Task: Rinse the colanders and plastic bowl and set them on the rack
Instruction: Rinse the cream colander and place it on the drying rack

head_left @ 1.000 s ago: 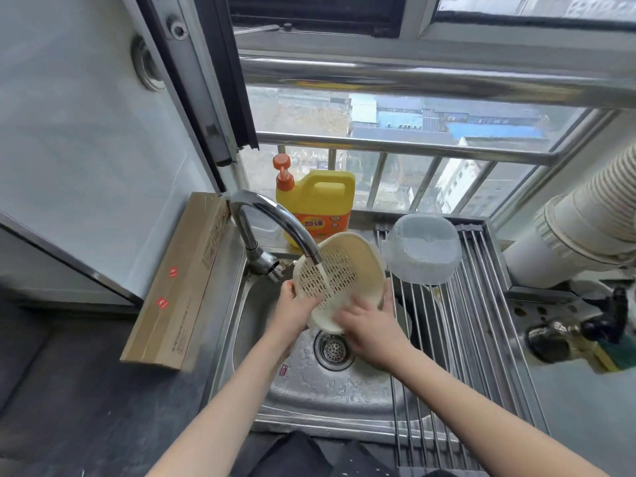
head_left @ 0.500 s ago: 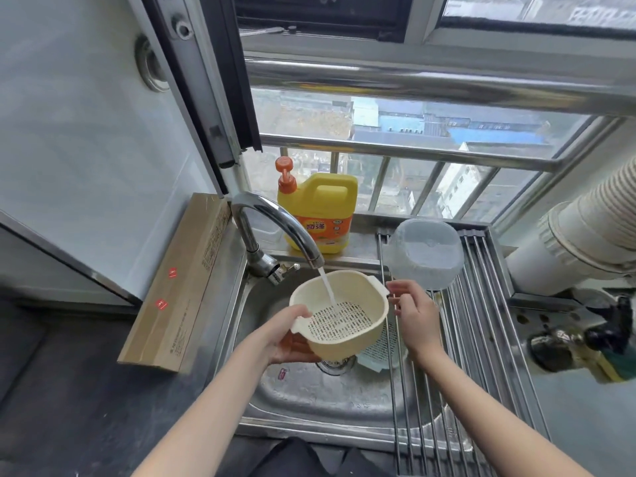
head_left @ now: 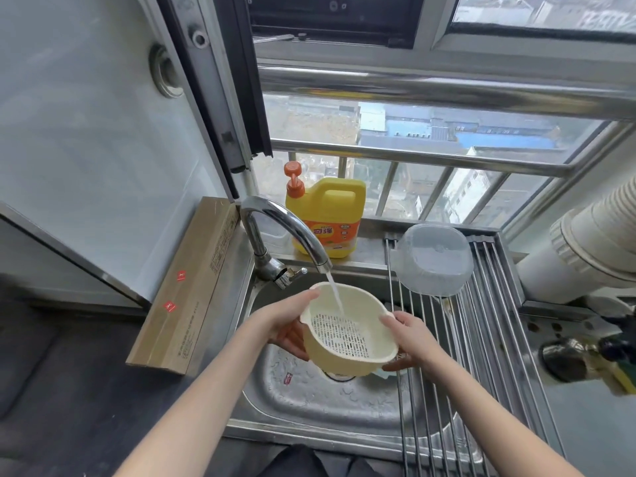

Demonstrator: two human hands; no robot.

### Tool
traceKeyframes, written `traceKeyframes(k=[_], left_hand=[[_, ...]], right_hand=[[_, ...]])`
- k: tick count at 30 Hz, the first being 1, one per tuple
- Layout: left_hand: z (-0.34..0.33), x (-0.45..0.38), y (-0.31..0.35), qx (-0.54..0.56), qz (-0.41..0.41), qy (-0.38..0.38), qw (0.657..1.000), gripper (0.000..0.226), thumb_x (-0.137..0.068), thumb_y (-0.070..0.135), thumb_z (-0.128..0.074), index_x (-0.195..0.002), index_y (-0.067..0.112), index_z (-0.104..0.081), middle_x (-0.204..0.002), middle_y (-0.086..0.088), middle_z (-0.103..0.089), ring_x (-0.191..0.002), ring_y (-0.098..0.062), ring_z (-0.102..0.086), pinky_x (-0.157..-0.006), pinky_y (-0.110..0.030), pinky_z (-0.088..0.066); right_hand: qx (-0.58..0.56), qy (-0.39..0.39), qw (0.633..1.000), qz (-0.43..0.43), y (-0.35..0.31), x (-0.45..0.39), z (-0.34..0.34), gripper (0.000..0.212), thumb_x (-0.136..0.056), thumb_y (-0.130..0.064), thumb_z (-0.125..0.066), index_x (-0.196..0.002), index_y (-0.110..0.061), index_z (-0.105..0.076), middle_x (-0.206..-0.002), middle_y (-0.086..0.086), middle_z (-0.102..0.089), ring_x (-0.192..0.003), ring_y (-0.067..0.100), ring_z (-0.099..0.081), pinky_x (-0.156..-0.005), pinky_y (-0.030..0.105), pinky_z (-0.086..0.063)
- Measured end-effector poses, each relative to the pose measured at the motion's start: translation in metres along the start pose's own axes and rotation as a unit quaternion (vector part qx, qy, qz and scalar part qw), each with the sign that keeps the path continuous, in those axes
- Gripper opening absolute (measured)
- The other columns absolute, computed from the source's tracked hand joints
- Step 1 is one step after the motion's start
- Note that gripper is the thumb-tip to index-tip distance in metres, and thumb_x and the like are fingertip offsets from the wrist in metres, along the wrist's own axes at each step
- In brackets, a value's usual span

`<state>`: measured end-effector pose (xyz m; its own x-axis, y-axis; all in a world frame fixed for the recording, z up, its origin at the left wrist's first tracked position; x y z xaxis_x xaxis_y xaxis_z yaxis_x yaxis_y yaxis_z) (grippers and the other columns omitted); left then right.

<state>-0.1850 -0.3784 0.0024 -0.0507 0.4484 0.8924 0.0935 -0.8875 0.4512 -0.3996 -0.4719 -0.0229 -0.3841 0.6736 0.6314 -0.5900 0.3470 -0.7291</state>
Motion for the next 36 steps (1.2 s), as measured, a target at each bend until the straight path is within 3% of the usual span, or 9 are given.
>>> traceKeyframes(k=[4, 7, 11, 15, 20, 24, 30, 34, 36], left_hand=[[-0.001, -0.002, 0.000, 0.035, -0.064, 0.013, 0.997, 0.044, -0.094, 0.044, -0.044, -0.119, 0.010, -0.057, -0.114, -0.018, -0.068, -0.097, -0.032, -0.069, -0.079, -0.043, -0.059], [-0.005, -0.006, -0.002, 0.078, -0.097, 0.022, 0.992, 0.032, -0.093, 0.022, -0.042, -0.122, 0.011, -0.054, -0.119, -0.014, -0.064, -0.110, -0.028, -0.062, -0.086, -0.042, -0.056], [-0.012, -0.018, -0.013, 0.084, -0.104, 0.035, 0.990, 0.031, -0.091, 0.004, -0.040, -0.118, 0.015, -0.051, -0.120, -0.014, -0.060, -0.106, -0.028, -0.060, -0.083, -0.046, -0.056], [-0.025, -0.031, -0.030, 0.091, -0.093, 0.047, 0.990, 0.030, -0.092, 0.000, -0.046, -0.120, 0.009, -0.051, -0.102, -0.012, -0.063, -0.090, -0.025, -0.063, -0.074, -0.042, -0.058], [-0.039, -0.043, -0.033, 0.123, -0.089, 0.065, 0.986, 0.032, -0.090, 0.020, -0.062, -0.118, 0.008, -0.053, -0.095, -0.009, -0.065, -0.080, -0.021, -0.065, -0.061, -0.035, -0.058], [-0.041, -0.043, -0.014, 0.078, -0.080, 0.116, 0.987, 0.033, -0.092, 0.039, -0.055, -0.104, 0.009, -0.057, -0.080, -0.006, -0.062, -0.063, -0.018, -0.060, -0.058, -0.032, -0.054], [-0.030, -0.026, 0.018, -0.086, -0.077, 0.143, 0.983, 0.039, -0.093, 0.028, -0.048, -0.117, -0.001, -0.054, -0.085, -0.009, -0.062, -0.065, -0.018, -0.061, -0.046, -0.025, -0.048], [-0.022, -0.010, 0.032, -0.228, -0.113, 0.199, 0.946, 0.032, -0.094, 0.026, -0.040, -0.095, -0.001, -0.058, -0.073, -0.009, -0.062, -0.061, -0.025, -0.064, -0.041, -0.024, -0.043], [-0.022, 0.000, 0.036, -0.308, -0.137, 0.254, 0.907, 0.029, -0.093, 0.026, -0.040, -0.092, 0.003, -0.058, -0.074, -0.006, -0.059, -0.075, -0.028, -0.064, -0.056, -0.028, -0.048]], right_hand=[[0.015, 0.079, 0.992, 0.095, 0.004, 0.000, 0.001, 0.005, -0.093, -0.022, -0.057, -0.096, -0.020, -0.061, -0.095, 0.005, -0.069, -0.083, 0.017, -0.067, -0.059, 0.036, -0.059], [-0.004, 0.127, 0.977, 0.173, 0.002, 0.005, 0.003, 0.005, -0.091, -0.021, -0.061, -0.091, -0.026, -0.063, -0.087, -0.003, -0.070, -0.082, 0.017, -0.069, -0.062, 0.045, -0.059], [0.077, 0.174, 0.947, 0.257, -0.002, 0.013, 0.005, 0.011, -0.089, -0.029, -0.064, -0.099, -0.024, -0.066, -0.091, -0.009, -0.069, -0.079, 0.009, -0.066, -0.064, 0.034, -0.057], [0.186, 0.229, 0.888, 0.354, -0.012, 0.025, 0.003, 0.009, -0.085, -0.024, -0.071, -0.092, -0.018, -0.069, -0.082, -0.013, -0.064, -0.074, -0.004, -0.057, -0.060, 0.014, -0.045], [0.251, 0.300, 0.831, 0.395, -0.031, 0.034, 0.000, 0.012, -0.079, -0.024, -0.076, -0.079, -0.014, -0.071, -0.083, -0.005, -0.062, -0.069, 0.015, -0.059, -0.050, 0.033, -0.049], [0.225, 0.274, 0.884, 0.306, -0.049, 0.029, 0.005, 0.020, -0.085, -0.029, -0.067, -0.070, -0.018, -0.061, -0.074, -0.003, -0.051, -0.063, 0.018, -0.050, -0.052, 0.031, -0.037], [0.147, 0.154, 0.974, 0.072, -0.037, -0.001, 0.031, 0.023, -0.088, -0.030, -0.059, -0.073, -0.015, -0.065, -0.071, 0.010, -0.069, -0.068, 0.028, -0.069, -0.062, 0.049, -0.058], [0.080, 0.087, 0.993, -0.005, -0.017, -0.005, 0.023, 0.031, -0.094, -0.029, -0.054, -0.091, 0.000, -0.064, -0.075, 0.017, -0.066, -0.056, 0.024, -0.065, -0.052, 0.039, -0.058], [0.062, 0.041, 0.996, -0.045, -0.007, -0.003, 0.015, 0.032, -0.097, -0.030, -0.050, -0.098, 0.000, -0.060, -0.075, 0.014, -0.061, -0.048, 0.020, -0.062, -0.047, 0.031, -0.056]])
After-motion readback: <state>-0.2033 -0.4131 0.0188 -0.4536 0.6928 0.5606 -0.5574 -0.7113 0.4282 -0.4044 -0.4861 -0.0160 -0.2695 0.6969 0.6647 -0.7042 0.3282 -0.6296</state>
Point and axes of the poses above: each hand's wrist, its own x-axis away from the middle knuckle, its own z-axis out of the back of the hand, y = z × x, the point moved 1 cm from there along -x, towards the middle knuckle
